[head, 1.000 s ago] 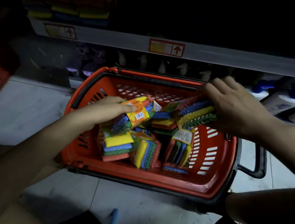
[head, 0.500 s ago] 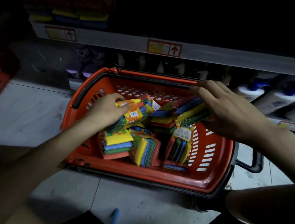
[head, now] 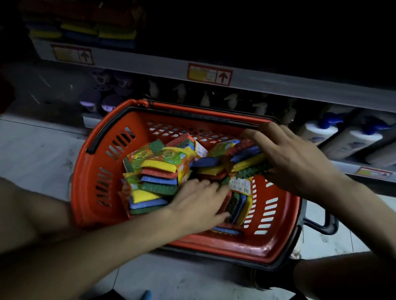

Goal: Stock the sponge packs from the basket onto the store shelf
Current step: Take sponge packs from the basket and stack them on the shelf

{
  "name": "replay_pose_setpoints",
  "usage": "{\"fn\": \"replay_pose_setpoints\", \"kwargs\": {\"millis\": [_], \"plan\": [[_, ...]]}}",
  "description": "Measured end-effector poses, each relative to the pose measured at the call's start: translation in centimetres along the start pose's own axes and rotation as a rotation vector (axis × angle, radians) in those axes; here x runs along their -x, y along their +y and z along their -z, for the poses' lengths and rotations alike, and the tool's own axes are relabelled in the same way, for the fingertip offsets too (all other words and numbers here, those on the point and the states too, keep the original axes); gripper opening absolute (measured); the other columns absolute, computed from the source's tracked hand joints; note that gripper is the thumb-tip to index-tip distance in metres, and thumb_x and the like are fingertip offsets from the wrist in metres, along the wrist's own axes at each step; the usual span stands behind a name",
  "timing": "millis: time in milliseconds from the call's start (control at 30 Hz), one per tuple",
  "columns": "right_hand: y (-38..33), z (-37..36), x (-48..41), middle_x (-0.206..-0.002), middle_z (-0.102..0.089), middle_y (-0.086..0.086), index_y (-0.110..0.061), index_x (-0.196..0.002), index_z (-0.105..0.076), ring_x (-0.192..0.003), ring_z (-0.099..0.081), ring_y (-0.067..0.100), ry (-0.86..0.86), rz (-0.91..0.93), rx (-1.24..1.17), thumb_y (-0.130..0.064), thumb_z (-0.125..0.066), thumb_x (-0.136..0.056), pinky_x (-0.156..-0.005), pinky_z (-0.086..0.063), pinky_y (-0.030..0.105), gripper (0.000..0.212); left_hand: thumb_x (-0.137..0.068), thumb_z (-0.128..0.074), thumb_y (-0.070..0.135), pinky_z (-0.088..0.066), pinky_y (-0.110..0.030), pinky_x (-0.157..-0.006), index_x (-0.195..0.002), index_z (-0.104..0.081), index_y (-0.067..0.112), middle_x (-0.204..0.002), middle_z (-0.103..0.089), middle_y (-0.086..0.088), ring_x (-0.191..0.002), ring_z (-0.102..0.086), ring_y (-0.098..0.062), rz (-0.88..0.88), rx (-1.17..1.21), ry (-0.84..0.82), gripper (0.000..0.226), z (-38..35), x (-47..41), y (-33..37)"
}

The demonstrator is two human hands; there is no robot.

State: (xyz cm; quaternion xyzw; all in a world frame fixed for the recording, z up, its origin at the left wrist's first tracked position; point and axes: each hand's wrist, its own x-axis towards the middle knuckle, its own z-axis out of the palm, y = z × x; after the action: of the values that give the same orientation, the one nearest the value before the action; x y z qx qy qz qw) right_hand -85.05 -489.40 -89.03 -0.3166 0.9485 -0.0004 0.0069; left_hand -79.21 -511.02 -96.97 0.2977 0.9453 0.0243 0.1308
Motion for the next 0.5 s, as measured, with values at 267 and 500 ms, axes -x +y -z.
{"fn": "replay_pose_setpoints", "kwargs": {"millis": [267, 500], "plan": [[0.3, 0.0, 0.9, -0.139, -0.045, 0.013, -0.018, -0.149, -0.038, -0.118, -0.052, 0.031, -0.053, -0.063, -0.024, -0.045, -0.079, -0.076, -0.071, -0.055, 0.042, 0.088, -0.098, -0.058, 0.039, -0.048, -0.038, -0.079, -0.159, -0.028, 0.029, -0.109, -0.073, -0.01, -0.104, -0.068, -0.034, 0.052, 0.045, -0.032, 0.069, 0.4, -2.7, 3.2], [1.1, 1.3, 1.4, -0.108, -0.053, 0.01, -0.006, -0.122, -0.051, -0.089, -0.059, 0.03, 0.06, -0.195, -0.016, -0.058, -0.074, -0.071, -0.066, -0.04, 0.035, 0.077, -0.09, -0.057, 0.025, -0.052, -0.036, -0.075, -0.138, -0.057, 0.032, -0.094, -0.076, -0.003, -0.091, -0.072, -0.028, 0.244, 0.295, 0.139, 0.048, 2.8, -2.4, 4.1]]}}
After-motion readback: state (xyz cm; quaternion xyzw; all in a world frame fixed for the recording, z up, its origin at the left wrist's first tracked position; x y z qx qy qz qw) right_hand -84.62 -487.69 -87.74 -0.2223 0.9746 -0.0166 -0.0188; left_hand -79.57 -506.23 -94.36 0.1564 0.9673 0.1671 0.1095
